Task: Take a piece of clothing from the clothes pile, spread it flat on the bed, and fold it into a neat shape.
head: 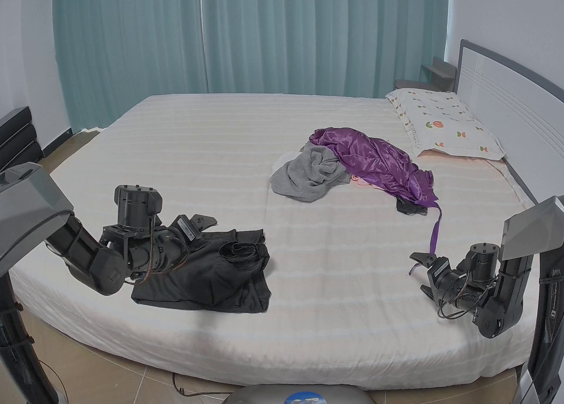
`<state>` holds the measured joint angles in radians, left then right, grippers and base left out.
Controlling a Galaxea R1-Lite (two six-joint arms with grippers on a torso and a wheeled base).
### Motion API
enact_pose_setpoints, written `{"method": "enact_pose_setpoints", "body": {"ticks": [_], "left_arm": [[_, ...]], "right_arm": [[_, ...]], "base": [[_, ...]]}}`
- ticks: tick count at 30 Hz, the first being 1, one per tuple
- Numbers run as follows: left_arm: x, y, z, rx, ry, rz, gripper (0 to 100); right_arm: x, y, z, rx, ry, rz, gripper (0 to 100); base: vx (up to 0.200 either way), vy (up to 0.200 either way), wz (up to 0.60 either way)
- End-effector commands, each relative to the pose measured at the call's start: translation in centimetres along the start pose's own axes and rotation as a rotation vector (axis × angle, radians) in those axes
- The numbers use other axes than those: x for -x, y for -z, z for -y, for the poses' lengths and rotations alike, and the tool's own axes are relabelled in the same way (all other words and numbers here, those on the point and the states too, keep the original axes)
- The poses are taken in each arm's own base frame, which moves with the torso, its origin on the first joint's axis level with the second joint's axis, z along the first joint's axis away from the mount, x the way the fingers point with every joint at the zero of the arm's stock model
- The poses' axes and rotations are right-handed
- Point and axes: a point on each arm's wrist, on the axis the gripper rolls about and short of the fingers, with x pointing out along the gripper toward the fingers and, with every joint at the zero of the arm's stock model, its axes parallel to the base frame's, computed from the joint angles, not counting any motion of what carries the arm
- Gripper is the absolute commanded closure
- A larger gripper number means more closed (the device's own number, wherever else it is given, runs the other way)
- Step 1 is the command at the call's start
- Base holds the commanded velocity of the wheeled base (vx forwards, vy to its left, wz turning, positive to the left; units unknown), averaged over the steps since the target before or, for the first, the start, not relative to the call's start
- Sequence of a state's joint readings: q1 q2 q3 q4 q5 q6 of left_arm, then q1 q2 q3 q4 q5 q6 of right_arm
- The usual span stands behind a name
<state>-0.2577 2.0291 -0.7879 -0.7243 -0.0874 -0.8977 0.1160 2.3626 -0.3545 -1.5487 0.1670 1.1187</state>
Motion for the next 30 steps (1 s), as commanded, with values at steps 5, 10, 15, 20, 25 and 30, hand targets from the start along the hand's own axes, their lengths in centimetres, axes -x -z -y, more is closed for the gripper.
{"method": "enact_pose_setpoints", "body": {"ticks": [5,10,15,20,25,30], "left_arm": [[1.6,-0.6,-3.9,0.157,-0.014,-0.035,0],[1.3,-0.5,-5.7,0.184,-0.006,-0.03,0],[1.1,-0.5,-6.4,0.209,-0.022,-0.032,0],[0.9,-0.1,-6.9,0.232,-0.037,-0.045,0],[1.1,0.5,-7.2,0.315,-0.005,-0.13,0],[1.0,0.5,-7.2,0.321,-0.003,-0.134,0]], "right_arm": [[0.0,0.0,0.0,-0.001,-0.001,0.0,0],[0.0,0.0,0.0,-0.001,0.0,-0.001,0],[0.0,-0.1,0.0,-0.002,-0.002,0.001,0],[0.0,0.0,0.0,0.003,0.005,0.004,0],[1.4,0.7,-1.9,0.055,-0.036,-0.009,0],[1.4,2.5,-3.6,0.141,-0.055,-0.024,0]], "base": [[0.0,0.2,0.0],[0.0,0.2,0.0],[0.0,0.2,0.0],[0.0,0.2,0.0],[0.0,0.2,0.0],[0.0,0.2,0.0]]}}
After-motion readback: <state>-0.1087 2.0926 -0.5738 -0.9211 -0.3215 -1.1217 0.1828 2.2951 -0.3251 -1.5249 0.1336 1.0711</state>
